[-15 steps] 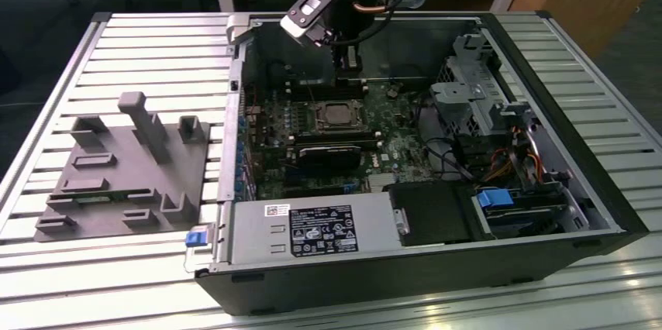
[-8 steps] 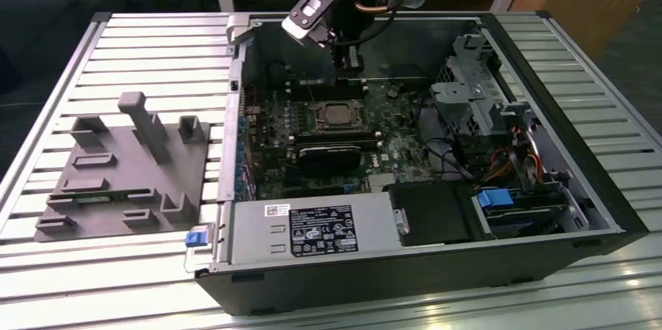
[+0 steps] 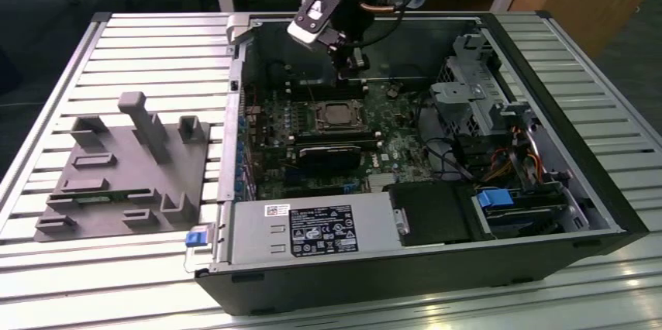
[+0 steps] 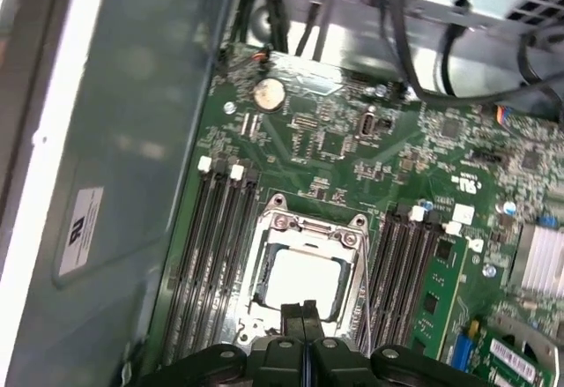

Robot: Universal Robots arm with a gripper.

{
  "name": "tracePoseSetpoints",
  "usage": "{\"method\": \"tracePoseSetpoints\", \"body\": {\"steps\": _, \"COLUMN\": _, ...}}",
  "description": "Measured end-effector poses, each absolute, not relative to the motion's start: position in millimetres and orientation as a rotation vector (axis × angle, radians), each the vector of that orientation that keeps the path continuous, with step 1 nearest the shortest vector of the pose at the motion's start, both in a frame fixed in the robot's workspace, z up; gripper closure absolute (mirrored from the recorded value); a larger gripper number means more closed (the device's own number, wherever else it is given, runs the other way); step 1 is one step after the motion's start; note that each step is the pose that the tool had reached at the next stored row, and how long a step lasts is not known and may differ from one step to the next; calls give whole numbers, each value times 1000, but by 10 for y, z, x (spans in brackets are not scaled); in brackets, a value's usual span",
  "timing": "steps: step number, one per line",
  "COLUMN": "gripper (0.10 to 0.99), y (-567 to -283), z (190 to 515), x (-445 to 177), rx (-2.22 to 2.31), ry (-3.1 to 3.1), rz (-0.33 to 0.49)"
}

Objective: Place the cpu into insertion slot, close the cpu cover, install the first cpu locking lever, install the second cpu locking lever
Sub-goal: 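Install the first cpu locking lever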

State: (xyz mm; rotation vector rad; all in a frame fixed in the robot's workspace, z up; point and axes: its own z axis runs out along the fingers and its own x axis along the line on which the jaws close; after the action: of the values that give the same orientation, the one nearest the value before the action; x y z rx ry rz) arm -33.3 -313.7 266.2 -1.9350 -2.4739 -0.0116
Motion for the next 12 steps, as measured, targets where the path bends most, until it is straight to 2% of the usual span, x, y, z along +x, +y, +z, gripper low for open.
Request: {"method": "tracePoseSetpoints", "body": {"steps": 12, "gripper": 969, "y": -3137, "z": 2662, "x": -333, "rx": -1751, "ry": -2607, "rz": -11}}
